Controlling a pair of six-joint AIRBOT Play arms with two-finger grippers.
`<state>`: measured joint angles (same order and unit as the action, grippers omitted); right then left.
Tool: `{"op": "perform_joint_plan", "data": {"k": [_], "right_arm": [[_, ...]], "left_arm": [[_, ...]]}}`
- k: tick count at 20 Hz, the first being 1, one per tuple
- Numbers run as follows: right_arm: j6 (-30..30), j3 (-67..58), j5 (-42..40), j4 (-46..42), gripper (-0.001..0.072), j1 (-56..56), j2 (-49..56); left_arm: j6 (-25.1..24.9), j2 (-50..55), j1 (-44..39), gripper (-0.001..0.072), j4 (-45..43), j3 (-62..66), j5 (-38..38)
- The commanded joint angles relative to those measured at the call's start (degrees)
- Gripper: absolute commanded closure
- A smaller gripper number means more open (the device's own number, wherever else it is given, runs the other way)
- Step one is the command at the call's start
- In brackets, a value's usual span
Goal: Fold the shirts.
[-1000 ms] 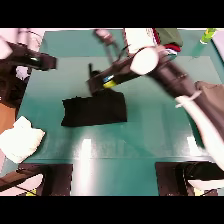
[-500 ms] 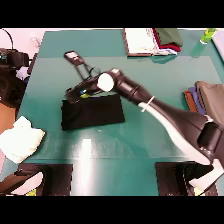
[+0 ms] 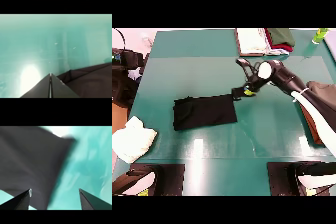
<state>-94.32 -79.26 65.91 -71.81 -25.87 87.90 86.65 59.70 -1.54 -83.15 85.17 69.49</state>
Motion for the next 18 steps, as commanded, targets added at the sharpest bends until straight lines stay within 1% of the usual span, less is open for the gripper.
{"op": "perform_joint_plan", "data": {"k": [1, 4, 10, 11, 12, 13, 14, 15, 16, 18], "right_arm": [[-0.9, 6.3, -1.2, 7.5, 0.0036, 2.2, 1.4], [-1.2, 5.6, -4.9, 11.1, 0.0036, -0.6, 5.6], [-4.5, -2.3, -6.2, 11.2, 0.0042, -5.9, 14.5], [-4.5, -3.8, -6.5, 11.0, 0.0107, -6.4, 15.4], [-4.5, -5.1, -6.5, 10.3, 0.0241, -6.8, 15.9], [-4.5, -6.2, -7.1, 9.5, 0.0393, -7.2, 16.2], [-4.4, -7.2, -7.8, 8.1, 0.0589, -7.3, 16.2], [-4.4, -8.5, -7.7, 6.7, 0.0691, -7.3, 16.2], [-4.5, -10.3, -7.0, 5.2, 0.0692, -6.9, 16.2], [-4.5, -15.6, -2.1, 1.3, 0.0692, -5.1, 16.1]], "left_arm": [[-0.2, 0.0, -0.2, 0.0685, 2.4, 0.0, -0.9], [-0.2, 0.0, -0.2, 0.0685, 2.6, 0.0, -0.9], [-0.4, 0.0, -0.2, 0.0685, 2.6, 0.0, 2.2], [-0.9, 0.0, -0.2, 0.0685, 2.6, 0.0, 2.6], [-1.2, 0.0, -0.2, 0.0685, 2.7, 0.0, 2.9], [-1.2, 0.0, -0.2, 0.0685, 2.8, 0.0, 3.2], [-1.2, 0.0, -0.2, 0.0685, 3.2, 0.0, 3.2], [-1.2, 0.0, -0.2, 0.0686, 4.2, 0.0, 3.1], [-1.3, 0.0, -0.2, 0.0686, 5.1, 0.0, 3.2], [-1.6, 0.0, -0.2, 0.0686, 6.7, 0.0, 3.1]]}}
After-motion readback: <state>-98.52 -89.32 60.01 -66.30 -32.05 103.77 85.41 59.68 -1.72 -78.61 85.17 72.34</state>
